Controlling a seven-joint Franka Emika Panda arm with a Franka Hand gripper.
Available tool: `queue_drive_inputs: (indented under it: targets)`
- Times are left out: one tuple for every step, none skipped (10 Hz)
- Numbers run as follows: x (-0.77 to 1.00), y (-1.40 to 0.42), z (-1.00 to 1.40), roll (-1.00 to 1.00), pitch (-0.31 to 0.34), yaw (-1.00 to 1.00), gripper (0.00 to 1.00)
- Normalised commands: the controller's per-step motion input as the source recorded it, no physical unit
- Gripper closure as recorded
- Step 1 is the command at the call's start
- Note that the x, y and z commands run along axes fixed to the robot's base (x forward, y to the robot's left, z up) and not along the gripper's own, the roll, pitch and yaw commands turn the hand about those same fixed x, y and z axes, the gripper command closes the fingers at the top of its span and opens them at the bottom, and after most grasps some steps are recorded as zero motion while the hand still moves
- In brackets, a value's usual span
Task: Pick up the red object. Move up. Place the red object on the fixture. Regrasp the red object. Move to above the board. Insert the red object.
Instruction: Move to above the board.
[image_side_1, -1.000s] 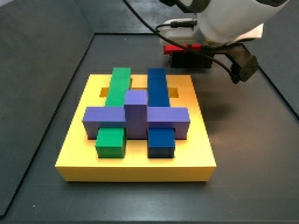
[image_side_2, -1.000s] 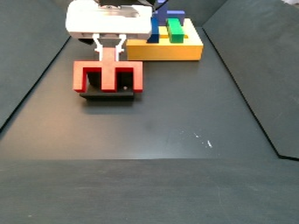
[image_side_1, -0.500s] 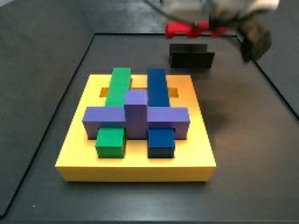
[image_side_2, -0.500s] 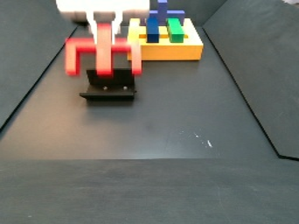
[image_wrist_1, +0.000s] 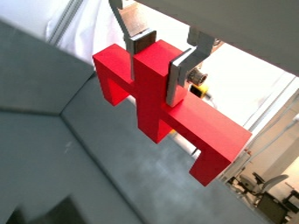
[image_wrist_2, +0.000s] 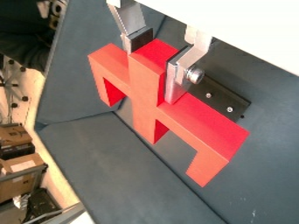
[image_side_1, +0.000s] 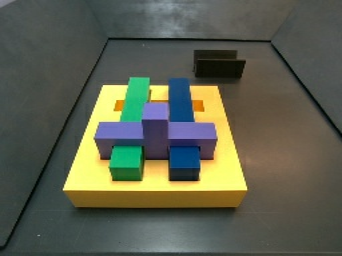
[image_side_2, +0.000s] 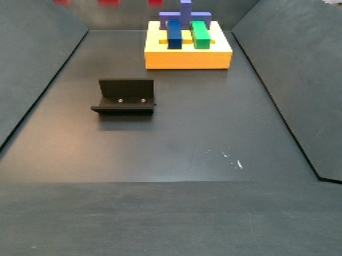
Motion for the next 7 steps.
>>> queue_drive_inputs:
  targets:
    - [0.02,-0.01,0.30,0.01,0.079,0.02,1.00]
    - [-0.96,-1.40,0.29,-1.00,0.074,-0.08,1.00]
    - [-0.98,-1.40,0.27,-1.00,0.064,-0.08,1.00]
    - [-1.05,-1.40,0.29,-1.00,0.049,-0.07,1.00]
    - [-1.07,-1.40,0.25,-1.00,0.054,-0.06,1.00]
    - [-1.07,-1.40,0.28,-1.00,0.060,-0.06,1.00]
    - [-1.09,-1.40,0.28,-1.00,0.057,-0.06,1.00]
